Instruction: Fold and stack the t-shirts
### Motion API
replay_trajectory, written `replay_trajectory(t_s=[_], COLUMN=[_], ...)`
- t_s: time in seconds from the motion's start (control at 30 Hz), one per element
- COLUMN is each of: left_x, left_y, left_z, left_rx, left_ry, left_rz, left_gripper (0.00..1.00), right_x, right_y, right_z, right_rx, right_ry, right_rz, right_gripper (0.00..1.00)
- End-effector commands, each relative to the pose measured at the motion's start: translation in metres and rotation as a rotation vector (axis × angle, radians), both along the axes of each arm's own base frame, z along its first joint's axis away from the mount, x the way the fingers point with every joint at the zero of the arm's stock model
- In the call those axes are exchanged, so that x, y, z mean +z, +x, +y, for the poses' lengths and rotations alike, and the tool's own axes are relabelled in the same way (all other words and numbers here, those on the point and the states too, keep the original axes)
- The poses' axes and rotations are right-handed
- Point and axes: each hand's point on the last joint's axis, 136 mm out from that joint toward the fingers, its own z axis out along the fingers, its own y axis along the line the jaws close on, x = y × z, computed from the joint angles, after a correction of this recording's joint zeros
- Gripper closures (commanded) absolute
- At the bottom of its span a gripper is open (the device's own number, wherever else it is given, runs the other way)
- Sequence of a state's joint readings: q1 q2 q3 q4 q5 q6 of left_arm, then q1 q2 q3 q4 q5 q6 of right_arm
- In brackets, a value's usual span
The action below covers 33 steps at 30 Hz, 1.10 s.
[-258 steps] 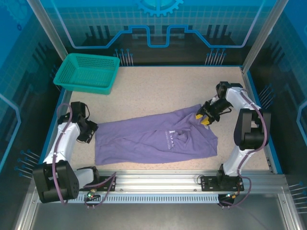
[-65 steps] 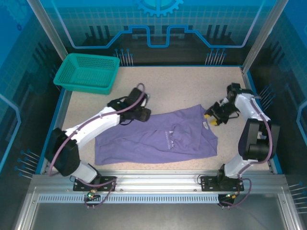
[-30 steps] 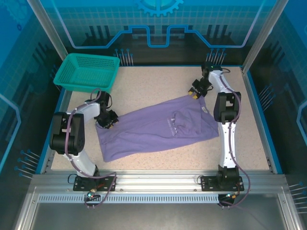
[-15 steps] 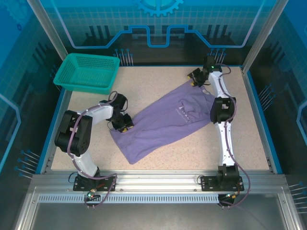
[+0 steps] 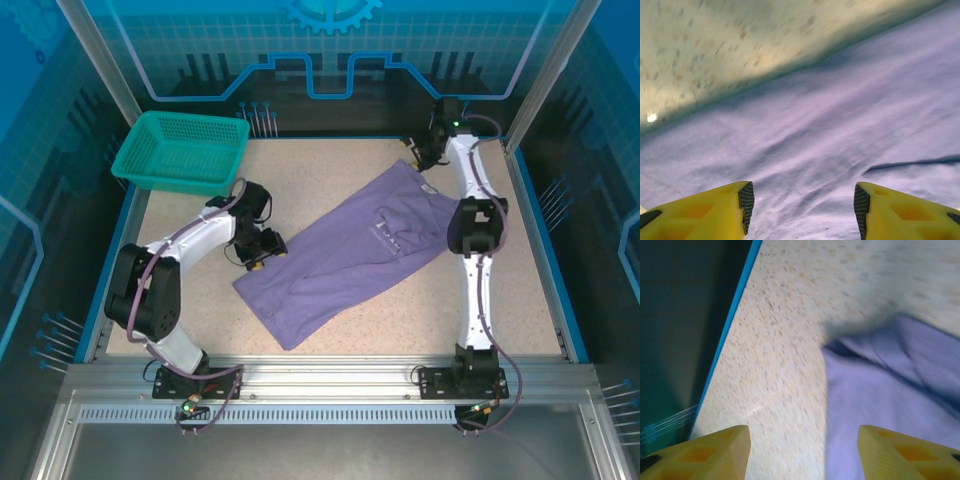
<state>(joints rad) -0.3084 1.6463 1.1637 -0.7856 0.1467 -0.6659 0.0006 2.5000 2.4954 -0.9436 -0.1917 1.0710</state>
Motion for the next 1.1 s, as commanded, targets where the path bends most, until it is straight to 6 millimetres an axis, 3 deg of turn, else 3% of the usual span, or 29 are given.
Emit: replay_trajectory(t_s=[0.0, 0.1, 0.2, 0.33, 0.47, 0.6, 0.8, 1.07], left_x=[0.012, 0.002, -0.012, -0.039, -0.065, -0.076, -0.066, -0.026], left_y=[-0.01, -0.011, -0.008, -0.004, -0.02, -0.035, -0.056, -0.065], left_z=[0.003, 0.005, 0.004, 0.006, 0.008, 0.019, 0.019, 0.028], left_rx=[-0.112, -0.147, -0.165, -0.187, -0.169, -0.163, -0.156, -0.172], left_ry=[0.019, 0.026, 0.021, 0.05, 0.054, 0.112, 0.081, 0.104], left_rz=[-0.01, -0.021, 0.022, 0.056, 0.164, 0.25, 0.296, 0.22], left_gripper=[0.43, 0.44, 0.48, 0.5, 0.51, 0.52, 0.51, 0.41], right_x=[0.038, 0.024, 0.006, -0.034, -0.065, -0.091, -0.124, -0.139], right_y=[-0.094, -0.146, -0.168, -0.163, -0.153, -0.146, -0.131, -0.076], right_z=[-0.024, -0.037, -0.048, -0.038, -0.019, -0.009, 0.014, 0.074], right_rx=[-0.039, -0.108, -0.092, 0.025, 0.084, 0.114, 0.16, 0.277], right_ry=[-0.146, -0.154, -0.185, -0.152, -0.134, -0.151, -0.176, -0.206], right_rz=[0.13, 0.202, 0.26, 0.34, 0.382, 0.433, 0.481, 0.385], right_gripper=[0.37, 0.36, 0.36, 0.36, 0.36, 0.36, 0.38, 0.38])
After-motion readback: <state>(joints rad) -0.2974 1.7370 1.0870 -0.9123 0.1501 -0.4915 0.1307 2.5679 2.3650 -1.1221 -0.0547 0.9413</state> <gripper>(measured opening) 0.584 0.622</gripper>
